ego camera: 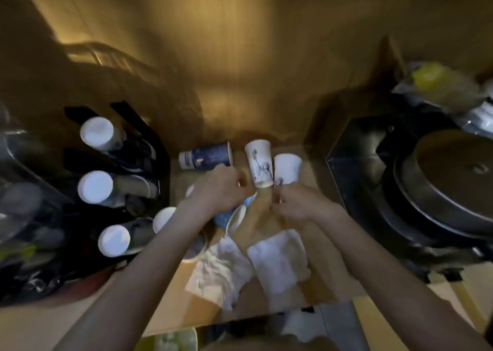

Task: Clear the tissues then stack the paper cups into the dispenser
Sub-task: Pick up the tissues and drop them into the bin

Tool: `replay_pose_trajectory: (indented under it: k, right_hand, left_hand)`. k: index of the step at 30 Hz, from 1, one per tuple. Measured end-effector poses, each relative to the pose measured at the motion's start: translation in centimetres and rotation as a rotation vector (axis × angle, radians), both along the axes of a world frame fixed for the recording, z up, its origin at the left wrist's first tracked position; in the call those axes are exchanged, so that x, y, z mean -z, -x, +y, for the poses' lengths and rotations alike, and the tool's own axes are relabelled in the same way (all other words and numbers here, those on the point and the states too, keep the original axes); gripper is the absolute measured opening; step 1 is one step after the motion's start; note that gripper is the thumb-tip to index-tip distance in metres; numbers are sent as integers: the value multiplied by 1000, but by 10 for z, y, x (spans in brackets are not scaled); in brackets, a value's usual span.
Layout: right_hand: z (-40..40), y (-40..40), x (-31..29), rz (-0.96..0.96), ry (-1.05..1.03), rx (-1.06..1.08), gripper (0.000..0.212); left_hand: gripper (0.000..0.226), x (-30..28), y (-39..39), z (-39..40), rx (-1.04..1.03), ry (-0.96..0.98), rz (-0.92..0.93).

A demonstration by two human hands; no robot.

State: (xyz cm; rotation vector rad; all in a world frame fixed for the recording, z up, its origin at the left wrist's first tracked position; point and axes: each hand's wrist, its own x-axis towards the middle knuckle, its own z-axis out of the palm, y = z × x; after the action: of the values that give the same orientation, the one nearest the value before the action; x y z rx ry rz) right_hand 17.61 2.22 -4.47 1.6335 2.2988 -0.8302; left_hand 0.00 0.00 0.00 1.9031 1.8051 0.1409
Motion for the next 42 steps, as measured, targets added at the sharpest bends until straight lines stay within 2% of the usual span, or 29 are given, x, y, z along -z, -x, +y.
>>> replay_pose_trajectory:
  k: [5, 9, 11, 14, 18, 21, 24, 26, 30, 34, 39, 42]
  right_hand:
    - [-36, -8, 64, -71, 109, -20, 27]
    - [-66, -14, 111, -126, 181, -10, 45]
    - [-80, -15, 128, -108, 148, 24, 46]
    - [-96, -17, 141, -87, -19, 82, 42]
    - [-109, -20, 152, -57, -95, 94, 44]
    - [-114, -21, 160, -102, -119, 30, 50]
    - [-122, -22, 163, -125, -147, 12, 54]
    - [-129, -21, 165, -100, -180, 36, 49]
    - [-138, -14, 164, -59, -225, 1, 33]
    - [-147, -2, 164, 54, -217, -35, 26]
    - [-176, 26, 163, 121, -166, -55, 26]
    - [-204, 49, 166, 177, -136, -45, 34]
  left_hand:
    - [26, 65, 3, -30, -67, 189, -36]
    - [21, 111, 0, -66, -210, 75, -37]
    - [19, 131, -4, -88, -262, 13, -57]
    - [27, 158, -7, -109, -274, -13, 4]
    - [51, 184, -13, -125, -296, 70, 132]
    - [56, 199, -14, -138, -316, 134, 170]
    - [53, 211, -10, -150, -286, 199, 181]
    - [48, 215, -7, -158, -296, 198, 143]
    - [30, 212, 0, -175, -367, 52, 76]
    - [22, 209, 9, -201, -413, 19, 43]
    - [22, 206, 31, -250, -548, -5, 4]
    - [21, 206, 43, -289, -670, -12, -112]
